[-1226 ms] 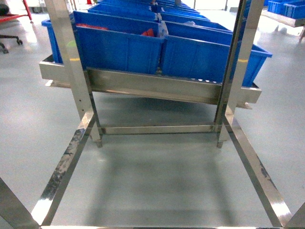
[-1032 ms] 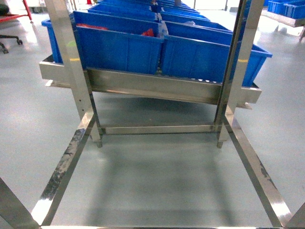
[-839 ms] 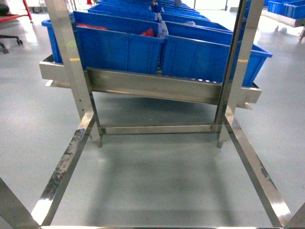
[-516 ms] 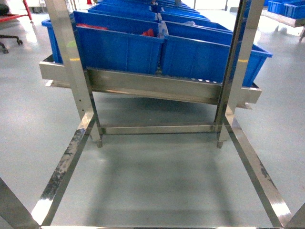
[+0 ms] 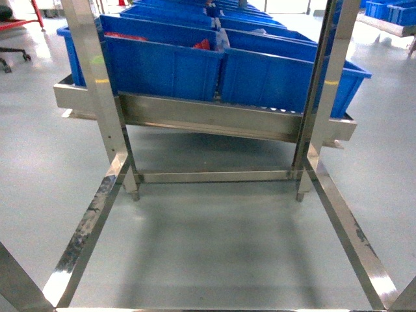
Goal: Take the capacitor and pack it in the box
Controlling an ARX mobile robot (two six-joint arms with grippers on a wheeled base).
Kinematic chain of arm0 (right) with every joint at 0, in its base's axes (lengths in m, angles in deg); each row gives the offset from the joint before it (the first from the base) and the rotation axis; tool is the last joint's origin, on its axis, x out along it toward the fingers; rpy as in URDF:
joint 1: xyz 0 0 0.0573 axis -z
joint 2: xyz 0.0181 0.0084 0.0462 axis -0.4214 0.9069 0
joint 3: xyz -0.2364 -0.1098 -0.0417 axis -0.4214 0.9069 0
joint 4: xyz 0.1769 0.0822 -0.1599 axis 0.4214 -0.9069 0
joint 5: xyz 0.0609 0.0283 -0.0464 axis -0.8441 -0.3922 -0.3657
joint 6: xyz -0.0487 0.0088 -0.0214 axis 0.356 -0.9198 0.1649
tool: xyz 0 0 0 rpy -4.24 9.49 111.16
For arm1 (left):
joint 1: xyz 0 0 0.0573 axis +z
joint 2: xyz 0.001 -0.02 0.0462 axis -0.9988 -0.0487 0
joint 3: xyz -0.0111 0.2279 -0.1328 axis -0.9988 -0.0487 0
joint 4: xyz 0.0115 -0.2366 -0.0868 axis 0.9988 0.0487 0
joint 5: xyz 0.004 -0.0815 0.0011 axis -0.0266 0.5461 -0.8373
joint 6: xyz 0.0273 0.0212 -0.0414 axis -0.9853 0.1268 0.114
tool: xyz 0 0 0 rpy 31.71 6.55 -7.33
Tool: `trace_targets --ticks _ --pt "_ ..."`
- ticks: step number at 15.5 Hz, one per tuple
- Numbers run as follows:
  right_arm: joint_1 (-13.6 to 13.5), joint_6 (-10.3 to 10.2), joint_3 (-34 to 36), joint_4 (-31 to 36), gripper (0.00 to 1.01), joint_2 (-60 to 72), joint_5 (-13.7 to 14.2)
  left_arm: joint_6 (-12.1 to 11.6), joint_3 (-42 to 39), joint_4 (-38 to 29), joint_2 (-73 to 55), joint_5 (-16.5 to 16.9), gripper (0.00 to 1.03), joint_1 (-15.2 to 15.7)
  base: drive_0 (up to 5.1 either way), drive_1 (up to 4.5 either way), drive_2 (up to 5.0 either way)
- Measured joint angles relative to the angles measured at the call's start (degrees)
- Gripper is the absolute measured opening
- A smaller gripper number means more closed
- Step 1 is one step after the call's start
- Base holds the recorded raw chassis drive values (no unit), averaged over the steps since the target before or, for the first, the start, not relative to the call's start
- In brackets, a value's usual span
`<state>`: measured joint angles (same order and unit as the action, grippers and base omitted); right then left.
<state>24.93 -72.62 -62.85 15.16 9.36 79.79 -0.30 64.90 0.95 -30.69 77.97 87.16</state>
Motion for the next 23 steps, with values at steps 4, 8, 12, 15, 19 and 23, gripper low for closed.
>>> trace_targets --ticks 4,8,12,15,19,23 --pt "0.0 0.0 0.0 0.0 0.98 0.0 0.0 0.0 0.0 0.0 0.0 0.0 0.98 0.0 0.0 0.00 0.0" --pt "0.0 0.0 0.0 0.0 0.98 0.0 0.0 0.0 0.0 0.0 0.0 0.0 0.98 0.0 0.0 0.00 0.0" --pt "0.0 0.0 0.0 0.0 0.98 0.0 0.0 0.0 0.0 0.0 0.0 0.0 0.98 0.0 0.0 0.00 0.0" --pt "0.0 0.0 0.0 -0.1 0.98 0.0 0.0 0.0 0.0 0.2 0.0 0.0 0.98 0.0 0.0 0.00 0.0" --pt "0.0 0.0 0.0 0.0 0.98 0.0 0.0 -0.2 0.0 0.1 0.0 0.0 0.98 0.0 0.0 0.00 0.0" --pt "0.0 -0.1 0.0 0.0 0.98 0.0 0.1 -0.6 0.0 0.0 0.0 0.0 0.98 0.0 0.0 0.00 0.0"
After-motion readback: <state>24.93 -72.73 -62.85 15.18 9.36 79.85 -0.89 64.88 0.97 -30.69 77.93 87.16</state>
